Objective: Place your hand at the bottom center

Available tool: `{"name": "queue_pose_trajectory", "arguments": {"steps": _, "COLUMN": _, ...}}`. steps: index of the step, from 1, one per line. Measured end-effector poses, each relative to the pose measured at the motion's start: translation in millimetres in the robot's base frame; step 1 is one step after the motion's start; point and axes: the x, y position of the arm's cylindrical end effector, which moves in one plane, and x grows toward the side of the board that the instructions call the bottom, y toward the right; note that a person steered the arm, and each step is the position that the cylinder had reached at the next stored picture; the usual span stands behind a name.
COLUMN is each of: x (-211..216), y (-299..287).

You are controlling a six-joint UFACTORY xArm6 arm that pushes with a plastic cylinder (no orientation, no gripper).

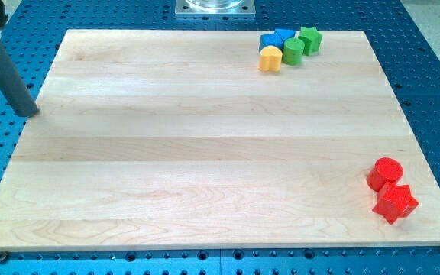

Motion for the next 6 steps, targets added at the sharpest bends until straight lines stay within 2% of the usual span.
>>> {"name": "queue_pose_trajectory", "arguments": {"steps": 1, "x": 0.0, "y": 0.0}}
{"name": "queue_pose_trajectory", "arguments": {"steps": 2, "x": 51.5, "y": 16.0}}
{"name": "queue_pose_trajectory", "arguments": {"steps": 3, "x": 149.9, "y": 70.5}}
{"name": "queue_pose_trajectory", "arguments": {"steps": 4, "x": 208.3, "y": 169.7}}
{"name": "queue_pose_trajectory", "arguments": {"steps": 6, "x": 213.3, "y": 199.1}}
